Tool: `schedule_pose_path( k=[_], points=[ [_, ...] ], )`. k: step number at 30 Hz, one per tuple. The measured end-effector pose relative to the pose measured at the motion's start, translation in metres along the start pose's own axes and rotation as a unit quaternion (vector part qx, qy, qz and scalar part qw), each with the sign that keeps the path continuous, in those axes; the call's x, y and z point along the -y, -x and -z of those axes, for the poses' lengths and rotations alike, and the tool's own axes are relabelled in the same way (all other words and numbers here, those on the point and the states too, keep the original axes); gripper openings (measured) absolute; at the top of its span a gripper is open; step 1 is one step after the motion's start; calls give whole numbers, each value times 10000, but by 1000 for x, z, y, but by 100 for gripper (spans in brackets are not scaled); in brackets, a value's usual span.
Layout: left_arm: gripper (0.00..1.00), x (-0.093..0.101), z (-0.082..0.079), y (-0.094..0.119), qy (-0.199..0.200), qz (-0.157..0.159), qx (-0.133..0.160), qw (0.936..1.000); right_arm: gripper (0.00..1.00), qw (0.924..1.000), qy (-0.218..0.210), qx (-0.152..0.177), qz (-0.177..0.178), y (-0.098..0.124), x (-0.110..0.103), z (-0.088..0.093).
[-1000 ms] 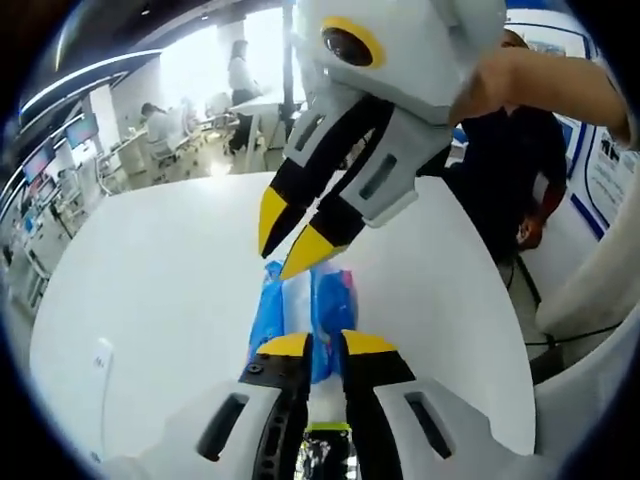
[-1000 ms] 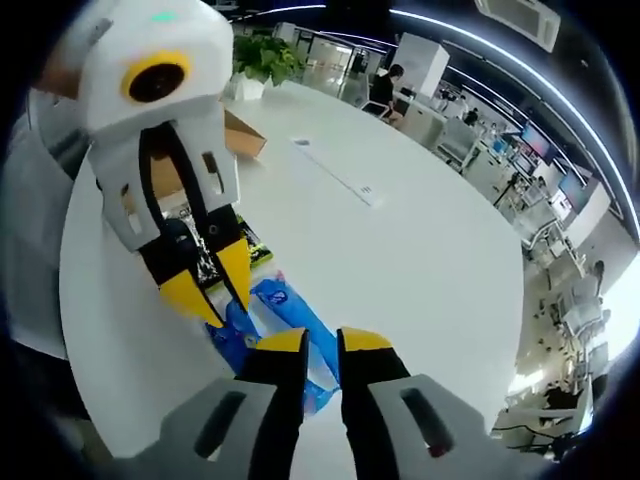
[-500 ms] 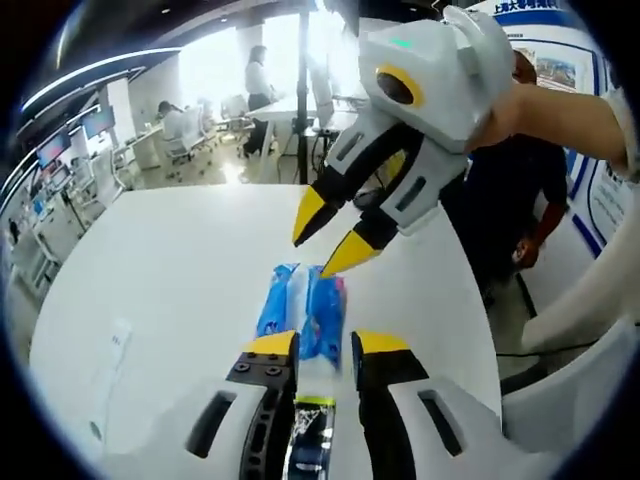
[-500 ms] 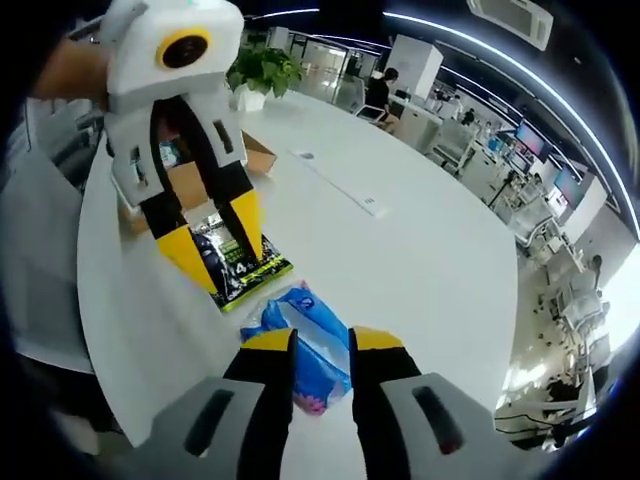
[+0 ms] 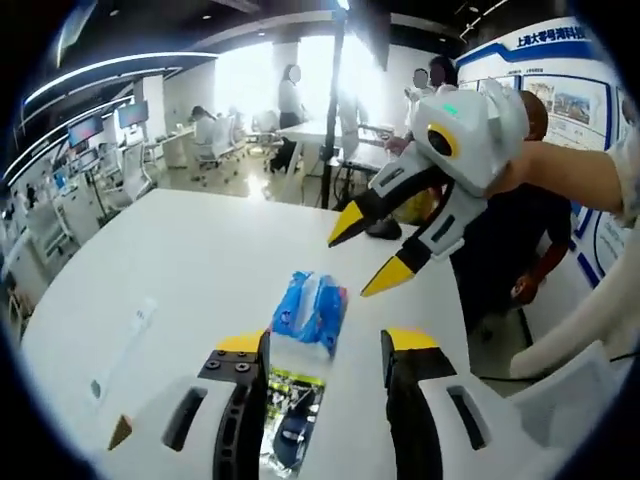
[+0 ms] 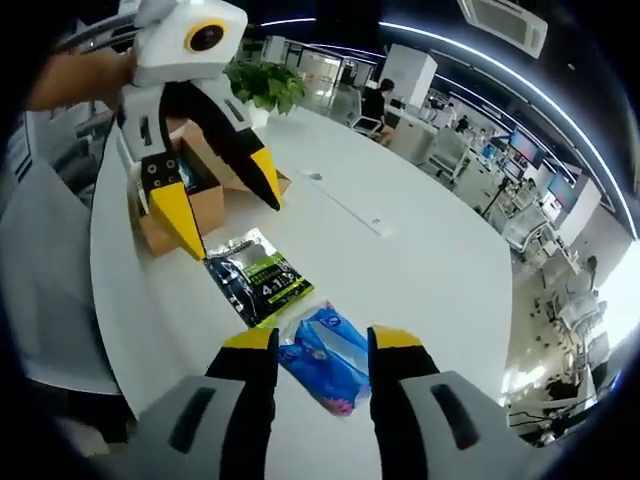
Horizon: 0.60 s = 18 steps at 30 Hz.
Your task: Operate the shoe box by opening the lid, removing the specified soft item, and placing it in the target area until the item is outside and the box remains undamaged.
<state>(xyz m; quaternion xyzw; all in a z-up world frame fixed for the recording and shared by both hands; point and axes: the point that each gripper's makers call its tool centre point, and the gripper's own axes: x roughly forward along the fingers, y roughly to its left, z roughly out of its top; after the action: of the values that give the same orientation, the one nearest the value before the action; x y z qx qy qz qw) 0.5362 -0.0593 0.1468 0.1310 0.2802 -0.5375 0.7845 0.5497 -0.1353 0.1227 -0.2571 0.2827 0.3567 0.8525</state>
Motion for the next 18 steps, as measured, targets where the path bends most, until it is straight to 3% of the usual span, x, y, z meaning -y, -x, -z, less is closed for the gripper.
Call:
schedule_pose_path(
  k=[4,8,13,18],
  points=[
    [49,-2,3,22,45,-67,113,9999,40,9999,-147,68,11,6,-11,-6],
    [59,3,7,43,232,-91,258,9994,42,9998,-183,81,19,11,-22,-10],
    [61,1,22,76,217,-217,268,9992,46,9991,-397,117,-37,16,-43,-19],
    [68,-6,34,113,534,-394,496,9966,52,9980,-587,208,-76,20,-60,-32]
  ],
)
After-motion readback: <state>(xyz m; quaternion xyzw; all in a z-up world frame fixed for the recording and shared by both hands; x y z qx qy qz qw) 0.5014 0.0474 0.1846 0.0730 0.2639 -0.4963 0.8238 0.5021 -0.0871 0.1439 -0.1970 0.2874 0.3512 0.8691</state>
